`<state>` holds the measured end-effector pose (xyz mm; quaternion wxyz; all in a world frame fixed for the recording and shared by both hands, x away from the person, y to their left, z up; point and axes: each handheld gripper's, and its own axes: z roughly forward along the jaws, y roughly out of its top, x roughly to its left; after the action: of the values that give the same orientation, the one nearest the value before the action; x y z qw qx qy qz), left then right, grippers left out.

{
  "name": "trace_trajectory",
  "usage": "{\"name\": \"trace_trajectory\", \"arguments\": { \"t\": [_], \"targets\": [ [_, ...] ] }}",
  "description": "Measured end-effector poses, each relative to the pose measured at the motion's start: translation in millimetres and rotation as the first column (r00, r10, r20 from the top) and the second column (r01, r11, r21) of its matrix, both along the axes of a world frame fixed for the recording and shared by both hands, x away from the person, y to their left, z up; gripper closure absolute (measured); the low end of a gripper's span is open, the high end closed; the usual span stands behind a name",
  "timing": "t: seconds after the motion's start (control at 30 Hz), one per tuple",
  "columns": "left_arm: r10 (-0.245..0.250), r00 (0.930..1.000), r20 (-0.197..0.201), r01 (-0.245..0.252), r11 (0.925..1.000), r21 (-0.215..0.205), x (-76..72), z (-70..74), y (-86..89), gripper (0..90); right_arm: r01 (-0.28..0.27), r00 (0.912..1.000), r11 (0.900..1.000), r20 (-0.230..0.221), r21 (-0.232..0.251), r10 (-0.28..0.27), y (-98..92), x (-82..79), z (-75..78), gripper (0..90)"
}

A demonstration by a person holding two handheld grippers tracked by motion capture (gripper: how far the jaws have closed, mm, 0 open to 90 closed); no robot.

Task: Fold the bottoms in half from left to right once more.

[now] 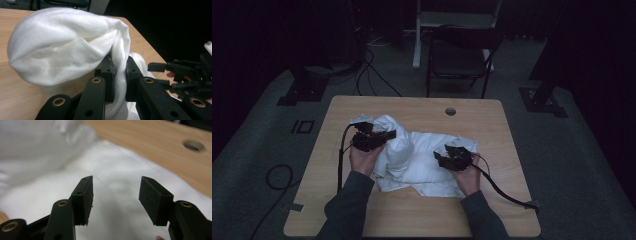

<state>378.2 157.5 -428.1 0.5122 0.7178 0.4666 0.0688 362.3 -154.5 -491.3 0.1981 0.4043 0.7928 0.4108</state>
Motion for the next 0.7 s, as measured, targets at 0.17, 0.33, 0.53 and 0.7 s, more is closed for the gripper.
{"name": "trace_trajectory", "arguments": {
  "t": [0.17,0.33,0.53,0.7],
  "targets": [
    [-0.045,0.9990,-0.004,0.045,0.9980,0.044,1.7,-4.1,-34.5,81.3,0.011,0.9977,0.999,-0.066,-0.040,-0.014,-23.0,-3.5,-21.7,44.3],
    [-0.087,0.9961,-0.016,0.088,0.9874,0.131,4.9,-12.9,-73.6,80.8,0.011,0.9961,1.000,-0.088,-0.024,-0.014,-26.8,-7.0,-29.4,44.2],
    [-0.123,0.9901,-0.068,0.133,0.9744,0.181,8.7,-34.7,-111.3,77.9,0.018,0.9977,1.000,-0.066,-0.007,-0.018,-30.2,-10.1,-20.5,43.5],
    [-0.172,0.9829,-0.066,0.182,0.9623,0.202,5.7,-38.6,-125.7,61.1,0.021,0.9982,1.000,-0.056,0.015,-0.020,-34.5,-11.8,-14.9,43.0]
  ]
}}
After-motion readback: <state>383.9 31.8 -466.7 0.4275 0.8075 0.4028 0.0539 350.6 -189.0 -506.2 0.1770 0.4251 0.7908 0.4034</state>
